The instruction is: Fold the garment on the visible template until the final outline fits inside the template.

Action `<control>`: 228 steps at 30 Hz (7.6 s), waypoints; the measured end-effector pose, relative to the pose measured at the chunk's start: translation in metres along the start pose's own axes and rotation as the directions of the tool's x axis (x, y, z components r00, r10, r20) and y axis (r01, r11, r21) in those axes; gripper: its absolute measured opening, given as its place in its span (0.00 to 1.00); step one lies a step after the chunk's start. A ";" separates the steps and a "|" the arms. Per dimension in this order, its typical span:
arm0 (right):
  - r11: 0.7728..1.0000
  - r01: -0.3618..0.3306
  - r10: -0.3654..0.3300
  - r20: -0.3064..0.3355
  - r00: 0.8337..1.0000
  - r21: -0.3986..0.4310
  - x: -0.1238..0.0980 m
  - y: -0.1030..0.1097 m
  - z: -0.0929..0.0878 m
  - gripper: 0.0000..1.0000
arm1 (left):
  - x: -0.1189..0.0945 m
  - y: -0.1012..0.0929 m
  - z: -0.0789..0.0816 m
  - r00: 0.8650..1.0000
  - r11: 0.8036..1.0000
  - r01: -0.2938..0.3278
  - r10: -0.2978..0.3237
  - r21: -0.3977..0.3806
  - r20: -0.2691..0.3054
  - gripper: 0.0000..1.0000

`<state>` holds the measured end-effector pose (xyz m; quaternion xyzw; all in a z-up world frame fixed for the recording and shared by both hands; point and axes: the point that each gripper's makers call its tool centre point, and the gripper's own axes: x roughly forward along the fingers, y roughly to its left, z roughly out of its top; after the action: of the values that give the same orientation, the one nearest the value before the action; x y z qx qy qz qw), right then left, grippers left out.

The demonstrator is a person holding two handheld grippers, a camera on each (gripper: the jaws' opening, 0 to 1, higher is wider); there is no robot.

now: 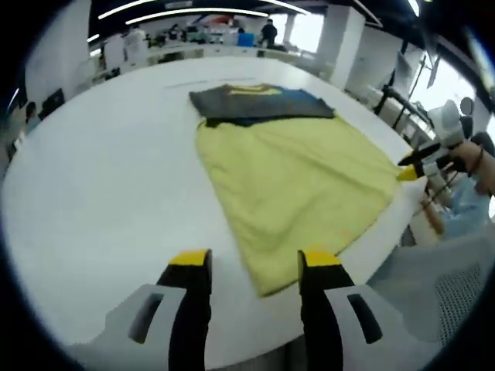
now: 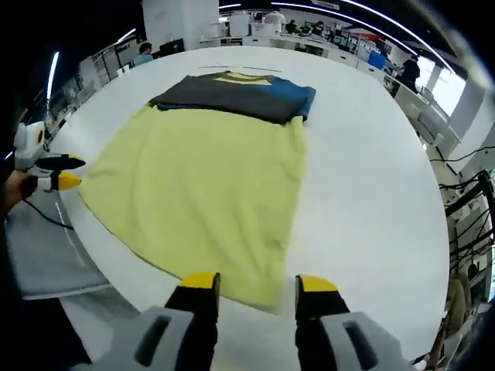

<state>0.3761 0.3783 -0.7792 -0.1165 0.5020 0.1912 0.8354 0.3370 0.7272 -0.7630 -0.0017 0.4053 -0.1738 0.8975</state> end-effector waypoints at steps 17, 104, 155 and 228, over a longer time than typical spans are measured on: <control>0.993 0.009 -0.012 0.022 1.000 0.117 0.000 -0.008 -0.004 0.13 | 0.007 0.003 -0.011 0.996 0.994 -0.086 0.083 -0.065 -0.044 0.23; 0.995 -0.054 0.035 0.209 0.977 0.087 -0.050 0.030 0.061 0.00 | -0.065 0.026 0.038 0.997 0.991 -0.027 0.018 -0.133 -0.069 0.00; 0.993 -0.037 -0.022 0.498 0.867 0.109 -0.040 -0.030 0.267 0.00 | -0.009 0.105 0.241 0.923 0.960 -0.175 0.237 -0.219 0.302 0.00; 0.990 0.082 -0.044 0.304 0.952 -0.114 0.126 -0.048 0.269 0.36 | 0.152 0.141 0.188 0.967 0.984 -0.178 0.169 0.028 0.191 0.42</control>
<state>0.6638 0.4642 -0.7642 -0.1543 0.3522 0.2113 0.8986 0.6106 0.7866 -0.7679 0.0377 0.3132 -0.1029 0.9433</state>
